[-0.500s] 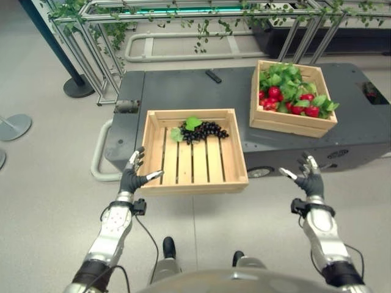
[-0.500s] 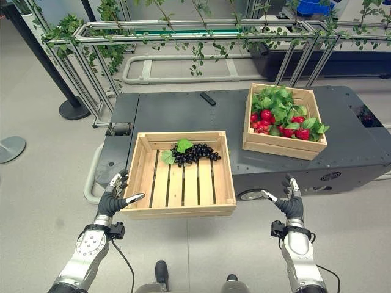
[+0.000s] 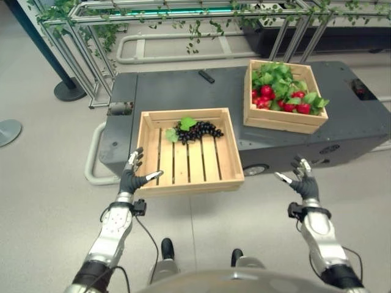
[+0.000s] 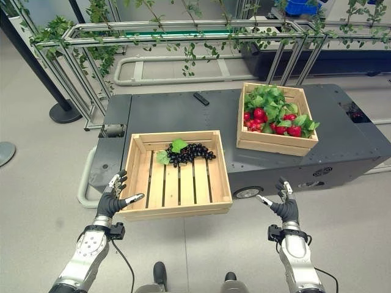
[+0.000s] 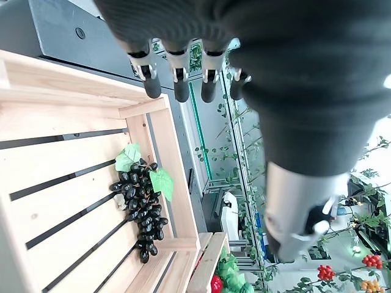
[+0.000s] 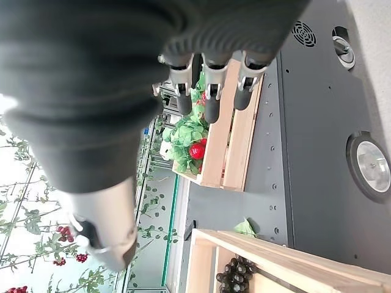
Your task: Pick up the fruits from the basket on one side to the basket on the other side
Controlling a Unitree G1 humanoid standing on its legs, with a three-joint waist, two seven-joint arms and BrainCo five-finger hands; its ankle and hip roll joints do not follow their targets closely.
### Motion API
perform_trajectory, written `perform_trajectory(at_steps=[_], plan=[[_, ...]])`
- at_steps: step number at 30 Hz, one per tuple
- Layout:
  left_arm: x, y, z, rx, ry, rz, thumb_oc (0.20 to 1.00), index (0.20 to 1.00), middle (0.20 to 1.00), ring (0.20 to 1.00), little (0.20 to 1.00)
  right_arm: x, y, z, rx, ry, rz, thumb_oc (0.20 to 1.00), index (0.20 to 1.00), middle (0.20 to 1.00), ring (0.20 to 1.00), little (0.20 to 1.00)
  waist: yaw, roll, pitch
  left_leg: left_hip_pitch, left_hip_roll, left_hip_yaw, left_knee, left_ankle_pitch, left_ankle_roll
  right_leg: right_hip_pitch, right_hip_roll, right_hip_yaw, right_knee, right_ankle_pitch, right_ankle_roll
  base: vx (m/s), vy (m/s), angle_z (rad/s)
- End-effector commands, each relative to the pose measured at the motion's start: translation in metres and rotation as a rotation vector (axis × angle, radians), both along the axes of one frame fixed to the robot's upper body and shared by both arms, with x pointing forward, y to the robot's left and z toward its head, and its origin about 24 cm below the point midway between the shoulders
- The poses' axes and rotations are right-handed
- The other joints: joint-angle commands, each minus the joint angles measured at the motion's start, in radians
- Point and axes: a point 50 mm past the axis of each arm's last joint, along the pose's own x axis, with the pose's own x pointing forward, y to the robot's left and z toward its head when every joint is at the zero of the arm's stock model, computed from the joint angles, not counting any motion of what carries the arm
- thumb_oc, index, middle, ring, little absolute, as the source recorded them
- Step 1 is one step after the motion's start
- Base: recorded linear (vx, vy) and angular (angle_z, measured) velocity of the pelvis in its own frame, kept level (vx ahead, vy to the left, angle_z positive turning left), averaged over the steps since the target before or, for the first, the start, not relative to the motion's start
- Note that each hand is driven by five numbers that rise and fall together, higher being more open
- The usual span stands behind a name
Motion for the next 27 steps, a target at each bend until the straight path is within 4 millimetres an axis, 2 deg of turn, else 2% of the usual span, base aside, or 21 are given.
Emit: perform_trajectory(at_steps=[1, 7, 13, 21, 27], plan=[[0.017, 0.008, 0.024, 0.066, -0.137, 0.010, 1.000, 1.000, 1.000, 1.000, 1.000, 0.020, 0.000, 0.030, -0.046, -0.138, 0.054, 1.000, 1.000, 1.000, 1.000, 1.000, -0.007, -0.023, 0.043, 0.037, -0.030, -0.005, 0.067, -0.144, 0.028, -0.070, 0.012, 0.000, 0.049, 0.003, 0.008, -0.02, 0.010, -0.09], [0.026, 0.011, 0.027, 0.100, -0.150, 0.038, 1.000, 1.000, 1.000, 1.000, 1.000, 0.022, 0.008, 0.032, -0.045, -0.144, 0.106, 1.000, 1.000, 1.000, 1.000, 1.000, -0.021, -0.030, 0.058, 0.029, -0.027, 0.012, 0.063, -0.137, 0.027, -0.091, 0.017, 0.021, 0.044, 0.013, 0.008, -0.04, 0.014, -0.11], [0.039, 0.013, 0.041, 0.113, -0.215, 0.073, 1.000, 1.000, 1.000, 1.000, 1.000, 0.024, 0.015, 0.034, -0.044, -0.152, 0.149, 1.000, 1.000, 1.000, 1.000, 1.000, -0.035, -0.037, 0.068, 0.023, -0.026, 0.033, 0.056, -0.132, 0.027, -0.114, 0.021, 0.044, 0.043, 0.026, 0.011, -0.03, 0.015, -0.15], [0.042, 0.014, 0.046, 0.080, -0.243, 0.104, 1.000, 1.000, 1.000, 1.000, 1.000, 0.030, 0.024, 0.041, -0.073, -0.172, 0.213, 1.000, 1.000, 1.000, 1.000, 1.000, -0.036, -0.048, 0.070, 0.027, -0.024, 0.051, 0.058, -0.137, 0.030, -0.124, 0.025, 0.067, 0.043, 0.034, 0.016, 0.00, 0.006, -0.17], [0.035, 0.020, 0.040, 0.044, -0.214, 0.099, 1.000, 1.000, 1.000, 1.000, 1.000, 0.049, 0.013, 0.070, -0.216, -0.224, 0.274, 1.000, 1.000, 1.000, 1.000, 1.000, -0.004, -0.070, 0.071, 0.014, -0.026, 0.023, 0.084, -0.150, 0.033, -0.120, 0.021, 0.049, 0.050, 0.029, 0.014, 0.01, -0.035, -0.02]])
